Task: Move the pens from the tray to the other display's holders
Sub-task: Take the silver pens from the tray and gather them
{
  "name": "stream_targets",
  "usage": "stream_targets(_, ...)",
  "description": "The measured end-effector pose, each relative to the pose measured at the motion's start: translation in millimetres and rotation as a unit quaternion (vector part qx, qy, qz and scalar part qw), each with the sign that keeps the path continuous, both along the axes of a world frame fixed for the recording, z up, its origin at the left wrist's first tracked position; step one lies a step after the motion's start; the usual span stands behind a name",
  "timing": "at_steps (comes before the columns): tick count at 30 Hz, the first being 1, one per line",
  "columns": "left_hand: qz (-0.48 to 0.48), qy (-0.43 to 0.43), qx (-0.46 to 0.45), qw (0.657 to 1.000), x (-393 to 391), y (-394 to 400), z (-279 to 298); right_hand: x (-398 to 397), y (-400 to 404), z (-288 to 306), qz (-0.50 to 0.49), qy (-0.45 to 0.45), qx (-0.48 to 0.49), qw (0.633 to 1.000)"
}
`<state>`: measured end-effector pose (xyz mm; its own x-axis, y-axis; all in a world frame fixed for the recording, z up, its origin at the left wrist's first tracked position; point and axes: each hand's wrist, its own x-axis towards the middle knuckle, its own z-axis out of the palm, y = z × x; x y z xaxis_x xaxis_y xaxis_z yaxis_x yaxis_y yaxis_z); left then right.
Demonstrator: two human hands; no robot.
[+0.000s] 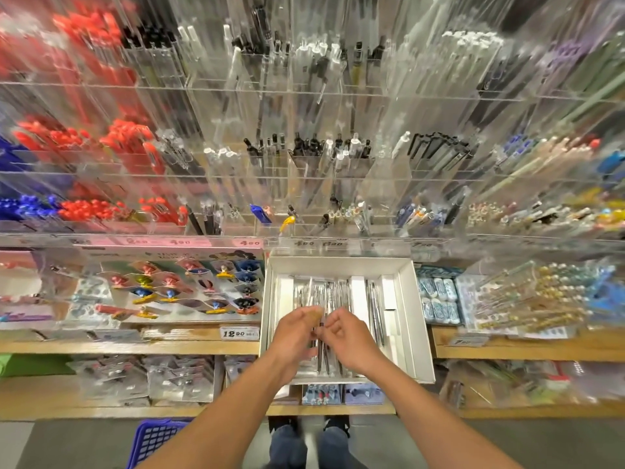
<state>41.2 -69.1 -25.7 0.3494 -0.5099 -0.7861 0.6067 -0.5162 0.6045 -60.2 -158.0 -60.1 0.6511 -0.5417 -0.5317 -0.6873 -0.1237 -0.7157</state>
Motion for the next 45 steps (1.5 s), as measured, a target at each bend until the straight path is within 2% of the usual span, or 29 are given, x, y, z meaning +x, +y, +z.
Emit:
stream_targets(3,0.013,-0.002,0.006,1.000,3.6,3.4,-3.0,-0.4,1.3,1.0,0.006,-0.028,0.008,1.000)
stream_targets(7,0.041,0.002,0.019,0.999,9.8,8.9,-5.9,-0.7,-15.3,1.3,-0.013,-0.028,0.073,0.997)
stream_targets(9,0.077,0.013,0.017,0.997,13.3,11.7,-6.2,1.6,-28.4,-5.8,-0.077,0.000,0.015,0.997)
stream_targets(11,0.088,0.022,0.015,0.996,15.3,14.7,-6.1,4.9,-35.8,-16.2,-0.105,0.067,-0.064,0.990)
stream_targets(14,0.090,0.031,0.007,0.995,14.8,18.2,-3.8,13.8,-31.5,-29.2,-0.027,0.179,-0.127,0.975)
stream_targets(16,0.098,0.032,0.002,0.995,13.7,19.2,-2.2,18.9,-26.8,-33.1,-0.014,0.217,-0.143,0.966)
stream_targets(26,0.112,0.038,-0.003,0.993,10.4,22.5,1.8,20.4,-21.4,-36.3,-0.017,0.231,-0.129,0.964)
stream_targets(32,0.112,0.030,0.000,0.993,7.9,23.7,-0.8,16.0,-22.3,-34.3,0.054,0.250,-0.132,0.958)
stream_targets(36,0.120,0.027,0.009,0.992,6.3,22.5,-5.0,12.7,-32.3,-28.4,0.041,0.221,-0.101,0.969)
stream_targets(41,0.116,0.034,0.006,0.993,5.6,19.3,-4.7,2.8,-27.7,3.6,0.006,0.057,-0.022,0.998)
stream_targets(45,0.110,0.041,-0.012,0.993,5.1,12.9,-4.0,-1.3,-12.1,31.4,0.080,0.004,0.027,0.996)
